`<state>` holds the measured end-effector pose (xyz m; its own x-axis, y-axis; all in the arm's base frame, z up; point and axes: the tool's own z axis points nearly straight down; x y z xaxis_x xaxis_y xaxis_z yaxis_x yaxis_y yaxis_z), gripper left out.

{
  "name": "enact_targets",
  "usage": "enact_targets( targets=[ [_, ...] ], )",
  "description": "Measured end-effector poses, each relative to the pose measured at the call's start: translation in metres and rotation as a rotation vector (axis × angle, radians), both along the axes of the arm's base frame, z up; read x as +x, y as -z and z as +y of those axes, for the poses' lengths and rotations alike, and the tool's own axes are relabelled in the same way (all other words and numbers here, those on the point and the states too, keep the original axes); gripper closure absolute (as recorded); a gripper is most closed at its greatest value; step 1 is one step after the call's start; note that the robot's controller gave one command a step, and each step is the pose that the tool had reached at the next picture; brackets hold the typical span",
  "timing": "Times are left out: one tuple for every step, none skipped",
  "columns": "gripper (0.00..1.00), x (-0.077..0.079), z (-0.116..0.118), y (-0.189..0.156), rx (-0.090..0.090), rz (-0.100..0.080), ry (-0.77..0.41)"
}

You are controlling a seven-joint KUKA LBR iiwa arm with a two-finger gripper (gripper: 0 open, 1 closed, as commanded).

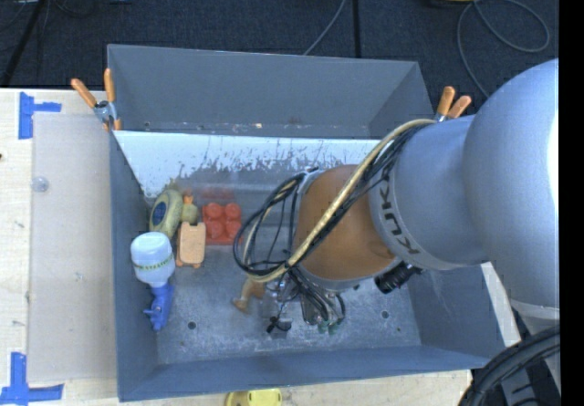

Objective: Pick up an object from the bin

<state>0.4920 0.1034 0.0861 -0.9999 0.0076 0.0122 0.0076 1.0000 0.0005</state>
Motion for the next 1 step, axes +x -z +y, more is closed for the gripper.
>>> enact_targets(
  targets=[
    [1.00, -0.0096, 0.0035, -0.0372, -0.002, 0.010, -0.012]
  ],
)
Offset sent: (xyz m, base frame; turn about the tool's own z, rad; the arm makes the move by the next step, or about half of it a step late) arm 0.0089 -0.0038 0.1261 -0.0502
